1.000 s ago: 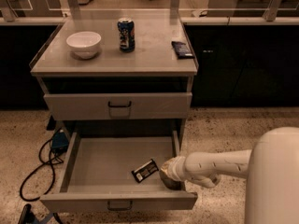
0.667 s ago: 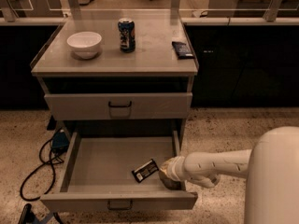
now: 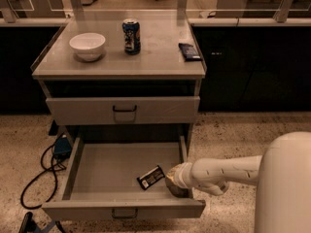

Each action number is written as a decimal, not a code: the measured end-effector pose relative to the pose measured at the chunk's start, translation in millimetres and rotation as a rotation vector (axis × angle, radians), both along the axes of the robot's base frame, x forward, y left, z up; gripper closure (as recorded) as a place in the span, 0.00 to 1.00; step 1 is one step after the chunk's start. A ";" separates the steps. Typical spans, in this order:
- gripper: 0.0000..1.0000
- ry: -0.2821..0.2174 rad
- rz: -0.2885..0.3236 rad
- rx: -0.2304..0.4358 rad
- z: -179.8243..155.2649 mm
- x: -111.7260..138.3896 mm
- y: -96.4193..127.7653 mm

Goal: Pick rxbar chocolate from middle drawer and place on counter

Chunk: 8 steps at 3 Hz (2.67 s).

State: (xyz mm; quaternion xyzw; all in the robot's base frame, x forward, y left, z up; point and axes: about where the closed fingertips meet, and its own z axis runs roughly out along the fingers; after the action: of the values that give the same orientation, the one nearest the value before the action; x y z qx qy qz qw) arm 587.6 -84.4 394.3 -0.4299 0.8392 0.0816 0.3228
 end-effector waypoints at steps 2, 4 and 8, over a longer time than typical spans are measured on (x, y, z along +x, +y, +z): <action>0.07 0.000 0.000 0.000 0.0 0.0 0.1; 0.00 0.018 0.017 0.006 -6.6 7.6 2.2; 0.00 -0.014 0.160 -0.047 -0.5 6.9 37.3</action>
Offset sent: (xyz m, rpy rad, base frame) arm 0.0000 0.0000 0.0000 0.0000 0.0000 0.0000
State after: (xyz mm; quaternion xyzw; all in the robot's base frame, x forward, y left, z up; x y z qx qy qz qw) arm 594.5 -47.0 393.7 -0.5038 0.8014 0.0845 0.3110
